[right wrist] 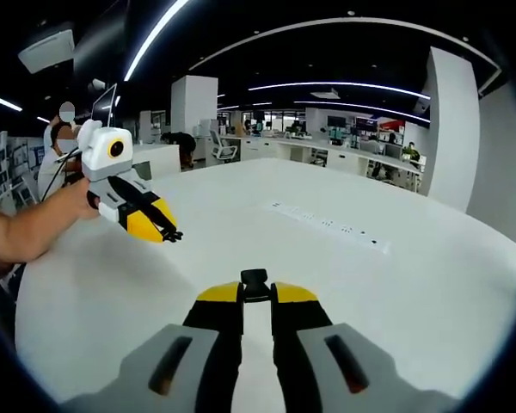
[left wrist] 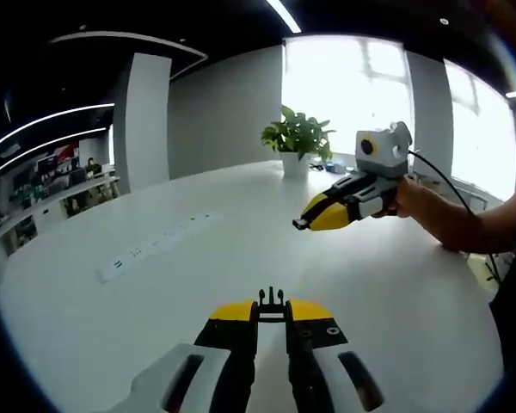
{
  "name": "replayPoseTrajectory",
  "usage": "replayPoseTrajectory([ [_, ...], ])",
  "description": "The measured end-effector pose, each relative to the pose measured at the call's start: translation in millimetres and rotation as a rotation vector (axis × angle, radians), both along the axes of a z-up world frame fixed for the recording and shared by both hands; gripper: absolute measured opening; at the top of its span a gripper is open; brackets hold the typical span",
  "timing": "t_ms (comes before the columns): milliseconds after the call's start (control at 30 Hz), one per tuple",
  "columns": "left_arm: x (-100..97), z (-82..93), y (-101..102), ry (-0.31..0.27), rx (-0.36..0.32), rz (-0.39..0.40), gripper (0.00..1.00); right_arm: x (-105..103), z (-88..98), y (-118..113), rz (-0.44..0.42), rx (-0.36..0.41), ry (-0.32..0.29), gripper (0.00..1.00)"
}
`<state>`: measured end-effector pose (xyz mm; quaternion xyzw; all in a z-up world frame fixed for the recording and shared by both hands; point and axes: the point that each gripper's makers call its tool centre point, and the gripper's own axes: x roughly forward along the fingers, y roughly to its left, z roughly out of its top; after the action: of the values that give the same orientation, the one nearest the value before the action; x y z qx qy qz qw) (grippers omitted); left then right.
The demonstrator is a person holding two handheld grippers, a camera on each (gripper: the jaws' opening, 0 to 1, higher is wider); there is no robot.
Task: Snap the two parts of the plastic buckle together until the buckle closes and remains connected.
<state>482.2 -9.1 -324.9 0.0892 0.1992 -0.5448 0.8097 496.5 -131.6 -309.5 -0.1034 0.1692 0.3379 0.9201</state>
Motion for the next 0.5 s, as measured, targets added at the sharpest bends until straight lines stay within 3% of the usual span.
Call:
replayPoseTrajectory([
  [500, -9.9, -3.6, 2.7, 0.014, -0.004, -0.001, 0.1, -5.0, 5.9, -0.9, 0.019, 0.02, -0.004, 0.1],
])
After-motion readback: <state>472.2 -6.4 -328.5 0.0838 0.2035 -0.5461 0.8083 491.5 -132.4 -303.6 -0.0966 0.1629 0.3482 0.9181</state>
